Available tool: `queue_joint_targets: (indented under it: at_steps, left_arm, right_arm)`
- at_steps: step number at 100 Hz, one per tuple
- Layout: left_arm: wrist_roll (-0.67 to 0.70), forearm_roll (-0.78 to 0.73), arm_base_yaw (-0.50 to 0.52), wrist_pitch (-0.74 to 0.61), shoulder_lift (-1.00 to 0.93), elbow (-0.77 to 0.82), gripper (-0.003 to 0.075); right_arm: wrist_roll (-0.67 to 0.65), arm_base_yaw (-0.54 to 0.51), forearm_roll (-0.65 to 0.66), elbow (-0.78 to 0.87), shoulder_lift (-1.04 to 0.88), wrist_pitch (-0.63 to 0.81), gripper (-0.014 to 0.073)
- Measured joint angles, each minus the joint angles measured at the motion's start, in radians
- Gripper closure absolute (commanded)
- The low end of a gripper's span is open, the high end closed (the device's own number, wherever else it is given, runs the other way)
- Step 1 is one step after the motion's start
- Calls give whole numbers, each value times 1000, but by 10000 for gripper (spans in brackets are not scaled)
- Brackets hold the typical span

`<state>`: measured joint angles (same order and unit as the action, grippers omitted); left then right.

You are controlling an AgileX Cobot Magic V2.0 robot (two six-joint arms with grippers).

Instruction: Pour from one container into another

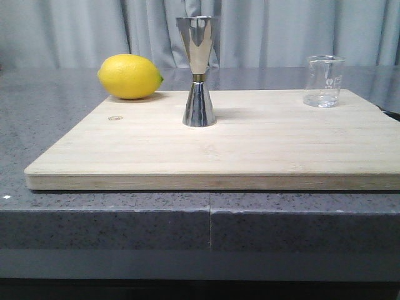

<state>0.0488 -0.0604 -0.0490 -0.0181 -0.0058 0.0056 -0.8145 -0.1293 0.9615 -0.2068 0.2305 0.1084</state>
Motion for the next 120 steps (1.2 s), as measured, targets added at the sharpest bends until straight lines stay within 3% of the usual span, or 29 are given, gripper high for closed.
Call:
queue_joint_targets:
  at_steps: [120]
  left_arm:
    - [2,0,0,18,0,0,741]
  right_arm:
    - [-1,9,-32,6,0,-5,662]
